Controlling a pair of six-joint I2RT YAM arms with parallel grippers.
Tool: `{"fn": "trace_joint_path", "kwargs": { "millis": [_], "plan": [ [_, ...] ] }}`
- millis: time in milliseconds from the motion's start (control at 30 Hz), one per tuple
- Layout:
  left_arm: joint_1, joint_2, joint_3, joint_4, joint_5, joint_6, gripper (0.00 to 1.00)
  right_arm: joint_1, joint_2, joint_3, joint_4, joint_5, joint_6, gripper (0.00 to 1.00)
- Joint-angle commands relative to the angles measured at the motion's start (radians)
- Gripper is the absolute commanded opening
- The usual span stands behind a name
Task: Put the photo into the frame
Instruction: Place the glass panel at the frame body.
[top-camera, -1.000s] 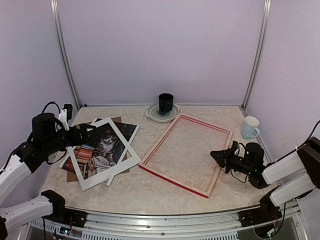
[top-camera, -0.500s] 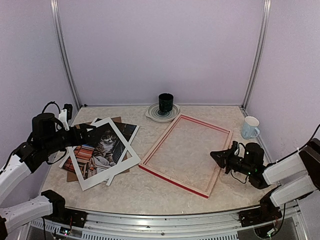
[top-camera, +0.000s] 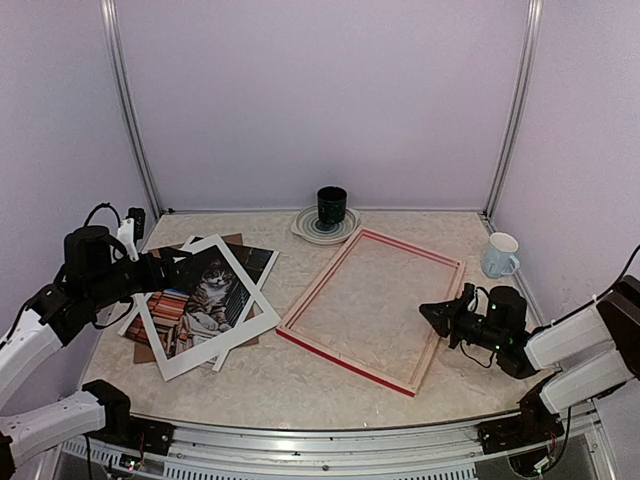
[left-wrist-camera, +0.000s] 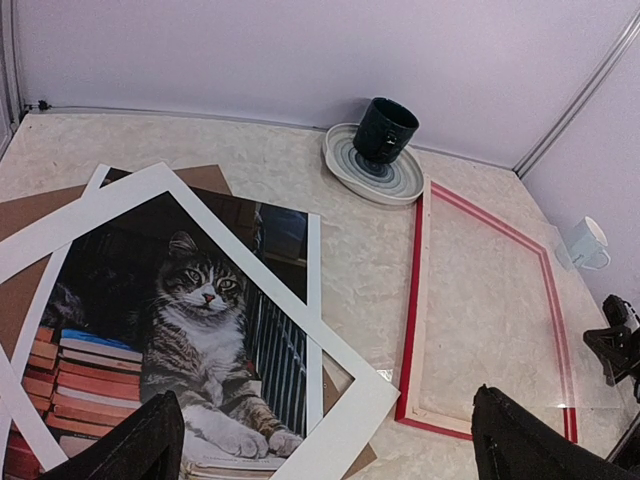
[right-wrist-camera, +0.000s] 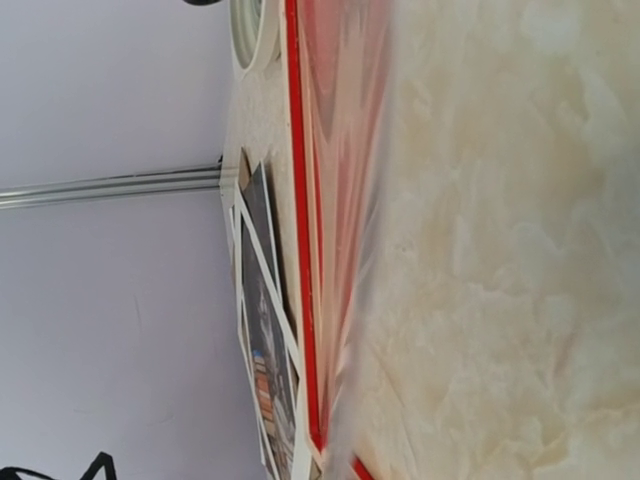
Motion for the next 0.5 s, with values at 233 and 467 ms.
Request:
{"fn": "trace_joint_path", "kwargs": {
  "millis": [233, 467],
  "plan": [
    [0.007, -0.003, -0.009, 0.026, 0.015, -0.001, 0.99, 0.024, -0.065, -0.006, -0.025, 0.002, -0.005, 0.0],
    [0.007, -0.004, -0.01, 0.026, 0.017, -0.002, 0.99, 0.038, -0.048, -0.006, -0.01, 0.004, -0.003, 0.0]
  ]
}}
